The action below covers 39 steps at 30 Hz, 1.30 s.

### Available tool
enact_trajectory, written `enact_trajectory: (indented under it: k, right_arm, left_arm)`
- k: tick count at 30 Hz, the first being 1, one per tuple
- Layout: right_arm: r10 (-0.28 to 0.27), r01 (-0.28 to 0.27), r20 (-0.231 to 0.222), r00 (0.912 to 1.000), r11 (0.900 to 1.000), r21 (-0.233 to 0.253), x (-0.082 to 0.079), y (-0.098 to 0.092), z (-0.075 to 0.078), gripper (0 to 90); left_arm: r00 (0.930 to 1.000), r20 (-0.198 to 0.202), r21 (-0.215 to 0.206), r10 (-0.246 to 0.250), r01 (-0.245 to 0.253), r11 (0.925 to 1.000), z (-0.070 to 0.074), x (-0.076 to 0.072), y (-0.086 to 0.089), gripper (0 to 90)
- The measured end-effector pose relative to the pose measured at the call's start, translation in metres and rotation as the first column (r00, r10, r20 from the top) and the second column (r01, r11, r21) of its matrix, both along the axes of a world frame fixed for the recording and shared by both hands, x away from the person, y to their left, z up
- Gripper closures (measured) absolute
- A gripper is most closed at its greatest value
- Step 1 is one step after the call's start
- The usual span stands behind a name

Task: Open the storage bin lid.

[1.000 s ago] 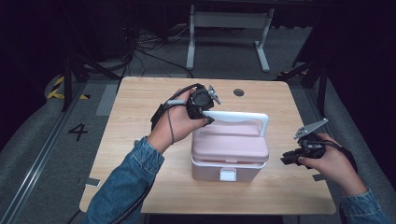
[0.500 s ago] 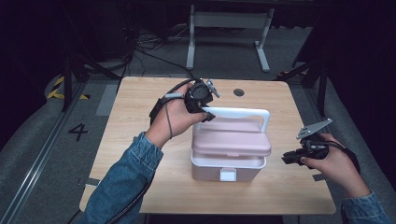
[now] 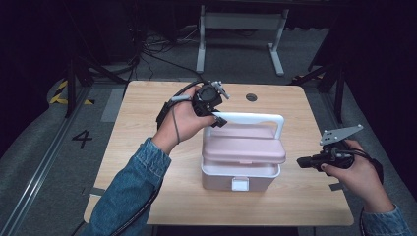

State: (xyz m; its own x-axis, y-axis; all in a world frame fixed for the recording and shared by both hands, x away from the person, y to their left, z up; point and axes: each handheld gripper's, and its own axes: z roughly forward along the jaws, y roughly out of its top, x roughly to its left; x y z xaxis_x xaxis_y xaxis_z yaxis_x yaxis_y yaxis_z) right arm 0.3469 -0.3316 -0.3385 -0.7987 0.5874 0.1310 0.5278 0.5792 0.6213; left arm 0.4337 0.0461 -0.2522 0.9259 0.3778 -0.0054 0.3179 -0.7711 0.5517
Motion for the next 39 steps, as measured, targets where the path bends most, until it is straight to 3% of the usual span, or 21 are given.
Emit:
enact_trajectory:
  k: [5, 12, 23, 30, 31, 35, 36, 39]
  right_arm:
    - [0.014, -0.015, 0.038, 0.9992, 0.999, 0.045, -0.006, 0.004, 0.004, 90.0]
    - [0.028, -0.037, 0.076, 0.9967, 0.992, 0.123, -0.008, 0.009, 0.006, 90.0]
    - [0.099, -0.113, 0.085, 0.9915, 0.977, 0.182, -0.008, 0.032, -0.002, 90.0]
    - [0.108, -0.129, 0.103, 0.9887, 0.967, 0.22, -0.006, 0.04, -0.005, 90.0]
    - [0.106, -0.128, 0.107, 0.9885, 0.966, 0.225, -0.006, 0.041, -0.005, 90.0]
    - [0.1, -0.125, 0.116, 0.9882, 0.965, 0.232, -0.006, 0.04, -0.004, 90.0]
    - [0.098, -0.123, 0.118, 0.9882, 0.964, 0.234, -0.006, 0.04, -0.004, 90.0]
    - [0.089, -0.117, 0.124, 0.9883, 0.963, 0.241, -0.006, 0.039, -0.004, 90.0]
  left_arm:
    - [0.9998, -0.017, -0.026, 0.009, -0.009, 0.9996, -0.001, 0.002, 0.002, 70.1]
    - [0.9997, -0.021, -0.025, 0.009, -0.01, 0.9996, -0.001, 0.002, 0.002, 70.1]
    - [0.9994, -0.031, -0.058, 0.015, -0.017, 0.9982, -0.003, 0.003, 0.005, 70.2]
    - [0.9994, -0.032, -0.062, 0.014, -0.016, 0.9979, -0.004, 0.002, 0.005, 70.2]
    - [0.9998, -0.014, -0.053, 0.011, -0.012, 0.9985, -0.004, 0.001, 0.005, 70.2]
    - [0.9999, -0.009, -0.061, 0.008, -0.009, 0.9981, -0.004, 0.001, 0.006, 69.9]
    - [0.9999, -0.005, -0.066, 0.013, -0.014, 0.9977, -0.005, 0.001, 0.007, 68.8]
    - [0.9988, 0.023, -0.076, 0.043, -0.041, 0.9963, -0.004, -0.001, 0.008, 53.7]
